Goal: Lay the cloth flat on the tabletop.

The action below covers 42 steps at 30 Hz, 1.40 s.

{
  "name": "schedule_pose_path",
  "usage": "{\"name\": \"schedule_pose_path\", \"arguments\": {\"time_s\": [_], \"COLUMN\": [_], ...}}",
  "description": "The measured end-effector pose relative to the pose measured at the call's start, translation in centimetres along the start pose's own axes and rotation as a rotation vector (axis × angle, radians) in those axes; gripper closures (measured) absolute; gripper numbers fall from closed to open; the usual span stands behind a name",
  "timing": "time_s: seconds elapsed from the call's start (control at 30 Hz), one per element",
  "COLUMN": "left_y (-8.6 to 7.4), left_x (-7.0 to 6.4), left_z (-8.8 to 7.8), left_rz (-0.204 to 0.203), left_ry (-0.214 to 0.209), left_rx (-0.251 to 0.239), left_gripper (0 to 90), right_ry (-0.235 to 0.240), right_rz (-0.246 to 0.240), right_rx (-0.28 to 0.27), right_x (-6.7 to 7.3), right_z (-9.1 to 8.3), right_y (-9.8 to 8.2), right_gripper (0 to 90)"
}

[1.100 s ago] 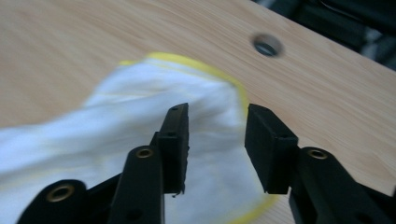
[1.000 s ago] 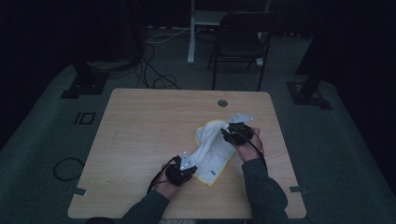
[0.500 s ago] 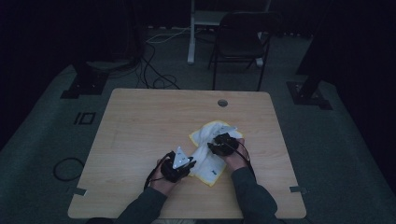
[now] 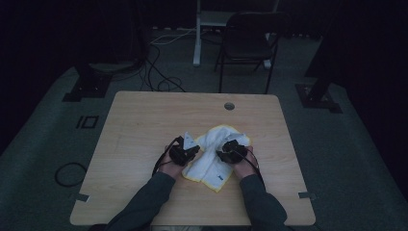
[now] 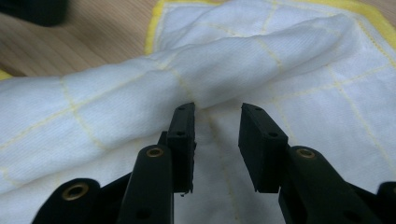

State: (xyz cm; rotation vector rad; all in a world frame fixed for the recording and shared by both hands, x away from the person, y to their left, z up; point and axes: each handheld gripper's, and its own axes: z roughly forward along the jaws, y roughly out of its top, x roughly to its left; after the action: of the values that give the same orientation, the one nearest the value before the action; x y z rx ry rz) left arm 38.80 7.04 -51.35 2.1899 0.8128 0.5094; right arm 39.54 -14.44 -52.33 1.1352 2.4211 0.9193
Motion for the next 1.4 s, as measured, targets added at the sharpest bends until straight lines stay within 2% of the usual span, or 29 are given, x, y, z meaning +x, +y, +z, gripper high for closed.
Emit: {"name": "schedule_pose_path", "arguments": {"time_s": [0.1, 0.2, 0.43, 0.5, 0.6, 0.73, 1.2, 1.4], "left_y": [0.2, 0.5, 1.1, 1.2, 1.2, 1.1, -0.6, -1.4], "left_x": [0.4, 0.6, 0.4, 0.6, 0.7, 1.4, 5.6, 7.1], "left_z": [1.5, 2.8, 4.5, 4.5, 4.6, 4.5, 3.0, 2.3], "left_rz": [0.0, 0.008, 0.009, 0.003, 0.014, 0.019, -0.041, -0.071], "left_ry": [0.002, -0.004, -0.015, -0.016, -0.014, 0.007, 0.108, 0.137], "left_rx": [0.039, 0.074, 0.107, 0.115, 0.112, 0.124, 0.16, 0.163], "left_gripper": [87.3, 87.4, 87.4, 87.5, 88.3, 89.7, 90.0, 90.0], "right_ry": [0.009, 0.039, 0.053, 0.053, 0.05, 0.056, 0.053, 0.029], "right_rz": [0.0, 0.014, -0.004, -0.02, -0.042, -0.038, -0.016, -0.007], "right_rx": [-0.001, -0.022, -0.032, -0.026, -0.013, -0.018, -0.009, 0.0], "right_x": [0.4, 1.0, 2.4, 2.7, 3.0, 2.8, 1.3, 0.2], "right_z": [-0.2, -0.4, -0.7, -0.9, -0.9, -1.2, -2.2, -2.8], "right_y": [-0.2, -0.8, -1.9, -2.1, -2.5, -3.1, -4.2, -4.7], "right_gripper": [65.9, 65.9, 63.9, 63.6, 63.7, 63.7, 63.7, 63.7]}}
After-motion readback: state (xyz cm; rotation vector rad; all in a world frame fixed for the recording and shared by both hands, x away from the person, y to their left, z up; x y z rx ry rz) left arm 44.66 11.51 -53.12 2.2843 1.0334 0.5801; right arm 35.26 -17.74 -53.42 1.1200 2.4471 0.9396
